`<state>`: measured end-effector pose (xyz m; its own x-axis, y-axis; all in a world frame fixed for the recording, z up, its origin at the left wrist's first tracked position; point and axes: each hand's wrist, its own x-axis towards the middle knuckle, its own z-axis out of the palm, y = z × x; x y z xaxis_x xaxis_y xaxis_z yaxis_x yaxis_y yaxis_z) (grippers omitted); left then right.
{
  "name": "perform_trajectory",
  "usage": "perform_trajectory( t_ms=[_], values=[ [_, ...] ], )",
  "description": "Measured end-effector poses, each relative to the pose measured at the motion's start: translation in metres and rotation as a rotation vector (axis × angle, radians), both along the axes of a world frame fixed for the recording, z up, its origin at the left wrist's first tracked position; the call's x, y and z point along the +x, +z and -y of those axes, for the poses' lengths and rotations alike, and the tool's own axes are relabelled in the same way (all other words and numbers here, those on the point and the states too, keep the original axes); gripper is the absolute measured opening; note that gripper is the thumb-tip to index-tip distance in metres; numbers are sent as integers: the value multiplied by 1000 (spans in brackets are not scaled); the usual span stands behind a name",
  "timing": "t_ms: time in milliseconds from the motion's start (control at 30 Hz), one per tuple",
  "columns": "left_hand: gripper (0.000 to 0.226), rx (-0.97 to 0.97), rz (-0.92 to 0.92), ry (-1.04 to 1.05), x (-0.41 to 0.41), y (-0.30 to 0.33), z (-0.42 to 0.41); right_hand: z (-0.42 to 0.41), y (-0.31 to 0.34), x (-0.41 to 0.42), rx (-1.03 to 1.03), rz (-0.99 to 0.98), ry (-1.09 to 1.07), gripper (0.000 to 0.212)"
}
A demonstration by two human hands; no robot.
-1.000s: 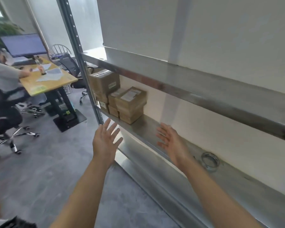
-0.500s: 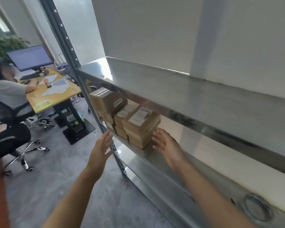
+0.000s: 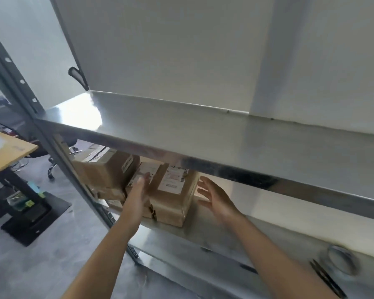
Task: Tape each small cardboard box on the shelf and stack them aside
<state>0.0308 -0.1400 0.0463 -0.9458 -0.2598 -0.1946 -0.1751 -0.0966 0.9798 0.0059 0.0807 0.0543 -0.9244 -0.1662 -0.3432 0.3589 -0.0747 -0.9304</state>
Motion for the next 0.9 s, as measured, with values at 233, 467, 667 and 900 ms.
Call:
perform_trajectory(
  t_ms=[233, 467, 667, 900],
  values=[
    [61, -159, 86, -53, -36, -10, 40, 37, -11, 1, 125, 56, -82, 34],
    [72, -175, 93, -195, -42, -4, 29, 54, -20, -4, 180, 24, -51, 40],
    [42, -190, 45, -254, -27, 8, 8, 46, -5, 17, 121, 20, -124, 37],
    [45, -31, 99, -328, 4, -14, -49, -20, -10, 66, 253, -60, -238, 44]
  ],
)
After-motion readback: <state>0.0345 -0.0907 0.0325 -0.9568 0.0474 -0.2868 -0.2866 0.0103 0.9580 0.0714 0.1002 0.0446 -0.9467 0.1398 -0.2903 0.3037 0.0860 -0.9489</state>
